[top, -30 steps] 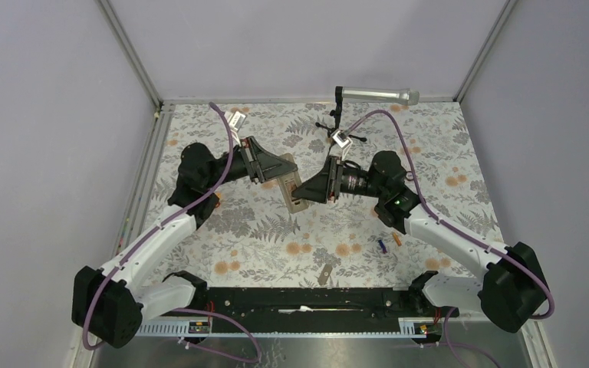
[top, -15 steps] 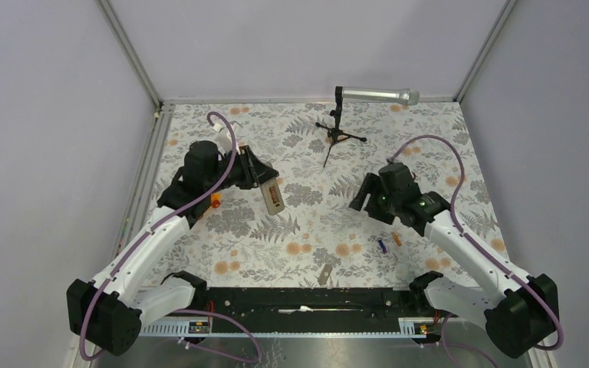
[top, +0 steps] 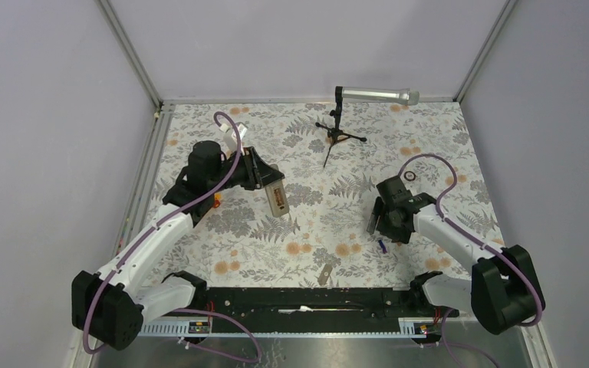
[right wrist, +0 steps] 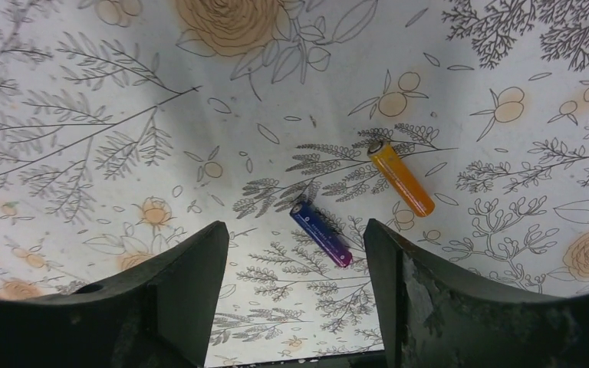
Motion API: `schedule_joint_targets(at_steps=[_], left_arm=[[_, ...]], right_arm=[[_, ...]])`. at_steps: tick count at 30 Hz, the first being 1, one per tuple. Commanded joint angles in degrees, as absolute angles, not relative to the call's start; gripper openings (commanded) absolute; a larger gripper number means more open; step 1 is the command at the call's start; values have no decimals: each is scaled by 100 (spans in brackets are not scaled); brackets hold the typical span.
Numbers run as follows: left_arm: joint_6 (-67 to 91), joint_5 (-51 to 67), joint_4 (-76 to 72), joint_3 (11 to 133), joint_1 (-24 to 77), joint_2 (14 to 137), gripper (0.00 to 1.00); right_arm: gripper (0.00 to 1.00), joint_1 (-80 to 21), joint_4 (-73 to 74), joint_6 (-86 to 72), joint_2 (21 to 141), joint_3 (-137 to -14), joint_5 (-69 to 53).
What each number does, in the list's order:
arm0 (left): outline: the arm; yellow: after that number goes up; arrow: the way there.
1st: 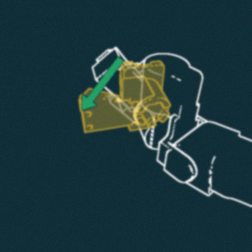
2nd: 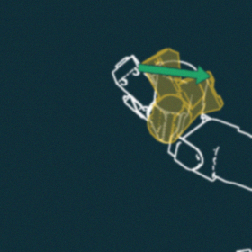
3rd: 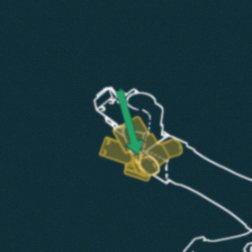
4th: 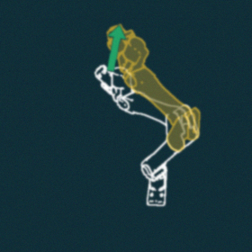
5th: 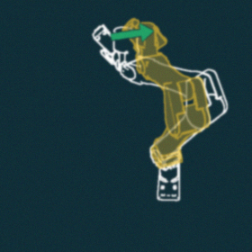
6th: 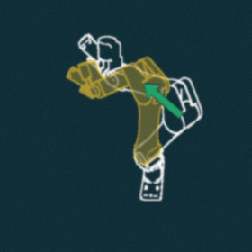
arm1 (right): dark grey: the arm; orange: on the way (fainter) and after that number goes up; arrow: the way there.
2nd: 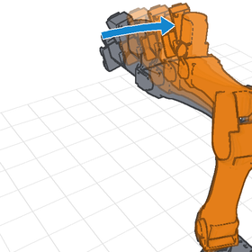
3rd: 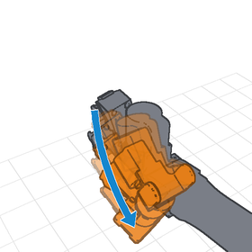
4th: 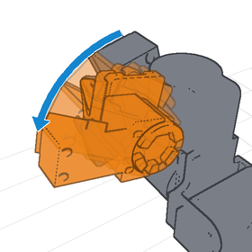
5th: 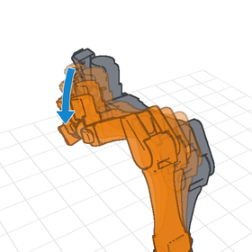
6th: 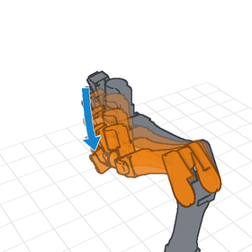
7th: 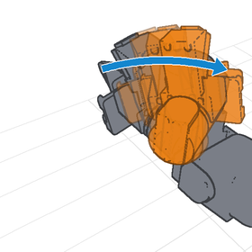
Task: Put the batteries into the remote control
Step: Pick up the battery from the center of the board.
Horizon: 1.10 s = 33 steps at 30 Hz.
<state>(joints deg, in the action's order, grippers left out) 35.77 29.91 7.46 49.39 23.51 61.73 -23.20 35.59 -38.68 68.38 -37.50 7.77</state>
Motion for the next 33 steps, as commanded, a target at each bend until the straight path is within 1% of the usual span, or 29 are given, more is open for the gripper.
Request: schedule_joint_targets(at_steps=[1, 3, 9, 12, 17, 18, 20, 22, 24, 28, 30, 33], left_arm=[[3904, 3525, -251, 4774, 2329, 6190, 0], [3915, 3597, -289, 4772, 2329, 6234, 0], [3955, 3813, -483, 4768, 2329, 6319, 0], [3964, 3834, -502, 4772, 2329, 6330, 0], [4007, 3867, -566, 4756, 2329, 6328, 0], [4008, 3867, -564, 4755, 2329, 6334, 0], [4017, 3877, -571, 4755, 2329, 6339, 0], [4021, 3877, -579, 4755, 2329, 6341, 0], [4025, 3883, -587, 4755, 2329, 6339, 0], [4034, 3896, -595, 4755, 2329, 6354, 0], [4026, 3903, -591, 4755, 2329, 6363, 0], [4030, 3902, -604, 4751, 2329, 6363, 0]], right_arm=[[69, -2285, 3519, -3994, 7034, -3660, 867], [65, -2286, 3603, -4119, 7170, -3647, 899], [62, -2285, 3555, -4101, 7567, -3626, 864], [58, -2285, 3507, -4039, 7671, -3671, 888], [47, -2290, 3463, -3985, 7886, -3705, 790], [42, -2288, 3449, -3994, 7915, -3700, 750], [37, -2294, 3452, -4031, 7930, -3681, 706], [34, -2292, 3447, -4066, 7900, -3661, 695], [35, -2296, 3460, -4086, 7884, -3644, 710], [46, -2294, 3613, -4130, 7845, -3680, 691], [47, -2294, 3708, -4179, 7773, -3688, 653], [47, -2294, 3872, -4312, 7687, -3686, 553]])
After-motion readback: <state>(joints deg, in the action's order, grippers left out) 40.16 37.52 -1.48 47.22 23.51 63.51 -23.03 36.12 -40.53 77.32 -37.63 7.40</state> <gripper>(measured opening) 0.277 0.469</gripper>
